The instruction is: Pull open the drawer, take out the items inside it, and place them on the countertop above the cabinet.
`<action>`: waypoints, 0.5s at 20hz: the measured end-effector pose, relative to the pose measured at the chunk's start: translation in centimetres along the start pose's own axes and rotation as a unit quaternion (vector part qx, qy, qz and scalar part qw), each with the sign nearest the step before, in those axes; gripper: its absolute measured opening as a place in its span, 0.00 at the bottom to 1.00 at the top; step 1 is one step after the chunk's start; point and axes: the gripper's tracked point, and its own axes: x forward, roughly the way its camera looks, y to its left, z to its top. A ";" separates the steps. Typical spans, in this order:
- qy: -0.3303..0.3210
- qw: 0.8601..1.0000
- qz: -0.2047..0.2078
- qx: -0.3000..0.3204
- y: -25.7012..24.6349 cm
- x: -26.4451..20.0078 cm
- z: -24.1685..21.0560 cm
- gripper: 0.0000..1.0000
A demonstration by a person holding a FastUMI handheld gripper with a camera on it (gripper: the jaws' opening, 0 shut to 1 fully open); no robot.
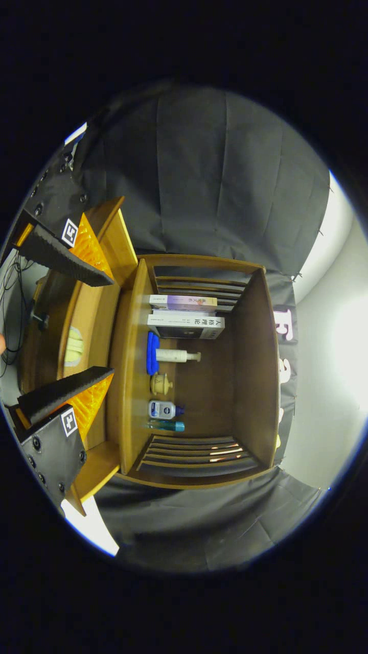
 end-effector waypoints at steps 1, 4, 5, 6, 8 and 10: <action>0.010 1.000 0.006 0.001 -0.1 0.7 0.4 0.98; 0.077 0.996 0.044 0.019 0.7 2.9 -0.3 0.98; 0.106 0.993 0.055 0.024 0.8 3.5 -1.0 0.98; 0.130 0.989 0.067 0.029 0.9 4.2 -1.5 0.98; 0.164 0.983 0.069 0.033 0.5 5.5 -2.3 0.98; 0.189 0.980 0.062 0.023 -0.5 6.9 -3.1 0.98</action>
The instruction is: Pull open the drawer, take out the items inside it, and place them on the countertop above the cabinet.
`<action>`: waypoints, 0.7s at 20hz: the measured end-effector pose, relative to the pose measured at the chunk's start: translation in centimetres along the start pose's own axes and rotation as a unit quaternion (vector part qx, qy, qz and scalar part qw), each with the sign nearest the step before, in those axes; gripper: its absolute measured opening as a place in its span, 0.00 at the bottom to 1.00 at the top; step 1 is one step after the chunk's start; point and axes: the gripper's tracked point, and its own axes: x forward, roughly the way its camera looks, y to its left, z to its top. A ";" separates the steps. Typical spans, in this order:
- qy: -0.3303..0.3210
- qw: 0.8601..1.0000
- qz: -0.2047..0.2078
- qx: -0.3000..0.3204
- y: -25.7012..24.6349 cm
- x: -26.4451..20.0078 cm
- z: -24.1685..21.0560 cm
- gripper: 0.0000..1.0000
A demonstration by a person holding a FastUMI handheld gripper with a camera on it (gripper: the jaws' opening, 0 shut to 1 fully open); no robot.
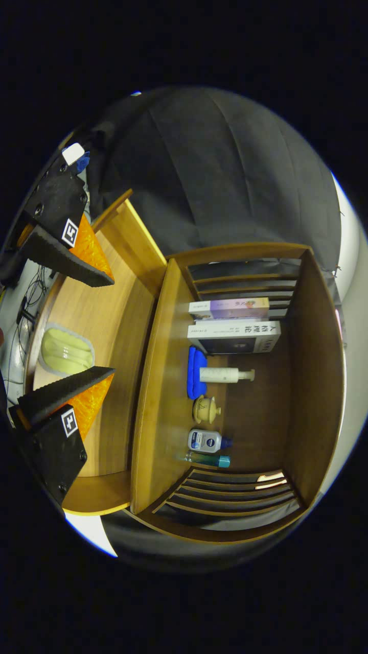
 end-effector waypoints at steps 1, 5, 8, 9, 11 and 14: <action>0.017 1.000 -0.002 0.002 -0.4 0.7 -0.3 0.98; 0.099 0.995 0.001 0.023 -1.6 3.2 -2.7 0.98; 0.158 0.987 0.010 0.024 -1.8 4.2 -5.2 0.97; 0.171 0.985 0.005 0.028 -2.2 4.5 -5.9 0.96; 0.189 0.981 0.004 0.039 -2.4 5.5 -6.6 0.96; 0.222 0.974 0.005 0.047 -3.0 5.6 -7.7 0.88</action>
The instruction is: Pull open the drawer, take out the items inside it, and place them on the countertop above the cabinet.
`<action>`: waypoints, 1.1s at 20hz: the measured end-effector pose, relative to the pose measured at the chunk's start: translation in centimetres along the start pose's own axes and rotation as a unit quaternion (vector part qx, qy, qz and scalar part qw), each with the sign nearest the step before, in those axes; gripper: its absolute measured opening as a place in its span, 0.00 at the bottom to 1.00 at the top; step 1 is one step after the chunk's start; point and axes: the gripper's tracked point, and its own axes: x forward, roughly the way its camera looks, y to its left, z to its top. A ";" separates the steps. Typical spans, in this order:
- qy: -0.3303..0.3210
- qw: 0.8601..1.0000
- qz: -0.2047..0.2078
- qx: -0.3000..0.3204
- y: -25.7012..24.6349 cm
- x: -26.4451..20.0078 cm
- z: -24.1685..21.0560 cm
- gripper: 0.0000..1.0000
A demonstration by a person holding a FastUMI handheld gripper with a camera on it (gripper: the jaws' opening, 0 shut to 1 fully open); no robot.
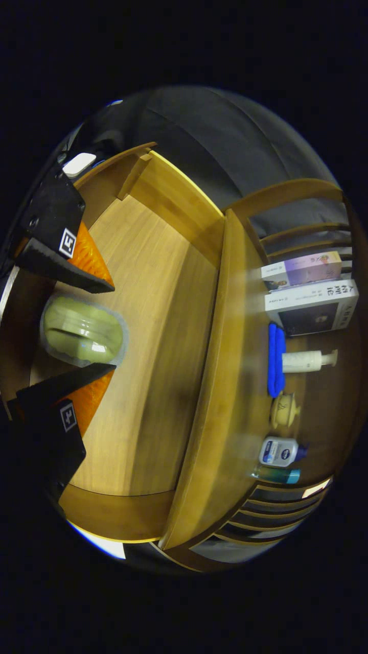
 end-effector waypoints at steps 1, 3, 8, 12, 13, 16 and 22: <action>0.010 1.000 0.001 0.003 -0.1 0.3 -0.5 0.84; 0.019 1.000 0.006 0.015 -0.1 0.5 -0.8 0.73; 0.001 1.000 0.001 0.027 -0.4 0.7 -0.4 0.25; -0.027 1.000 0.007 0.013 0.1 0.3 0.1 0.25; -0.041 0.999 0.008 0.013 0.2 -0.2 0.7 0.25; -0.074 0.997 0.008 0.012 0.5 -1.8 2.1 0.25; -0.129 0.992 -0.003 -0.007 0.4 -4.7 4.6 0.25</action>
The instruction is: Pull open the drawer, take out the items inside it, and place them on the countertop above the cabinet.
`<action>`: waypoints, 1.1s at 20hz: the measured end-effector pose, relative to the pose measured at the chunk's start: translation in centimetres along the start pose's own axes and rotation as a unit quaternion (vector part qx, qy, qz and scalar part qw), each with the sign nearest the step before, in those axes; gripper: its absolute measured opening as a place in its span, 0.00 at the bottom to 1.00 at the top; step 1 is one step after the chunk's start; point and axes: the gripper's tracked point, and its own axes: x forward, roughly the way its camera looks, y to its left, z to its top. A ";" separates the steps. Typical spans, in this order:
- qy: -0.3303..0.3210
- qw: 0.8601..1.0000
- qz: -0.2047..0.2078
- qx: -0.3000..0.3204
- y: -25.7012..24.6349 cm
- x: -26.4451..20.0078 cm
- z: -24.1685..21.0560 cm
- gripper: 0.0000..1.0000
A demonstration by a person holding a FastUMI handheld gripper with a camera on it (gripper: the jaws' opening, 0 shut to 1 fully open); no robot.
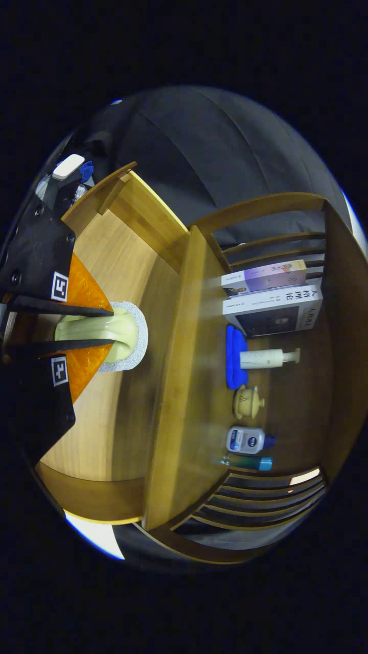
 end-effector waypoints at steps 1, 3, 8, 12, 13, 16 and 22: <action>-0.007 1.000 -0.002 -0.002 -0.1 -0.3 0.4 0.25; -0.021 1.000 -0.001 -0.002 -0.1 -0.8 1.5 0.25; -0.050 0.999 0.003 0.000 0.3 -2.2 4.5 0.25; -0.071 0.997 0.001 0.004 0.0 -2.9 6.9 0.25; -0.076 0.997 0.000 0.005 -0.1 -3.0 7.6 0.25; -0.091 0.996 -0.005 0.005 -0.5 -3.3 9.4 0.25; -0.118 0.993 -0.009 0.019 -1.3 -3.3 12.9 0.25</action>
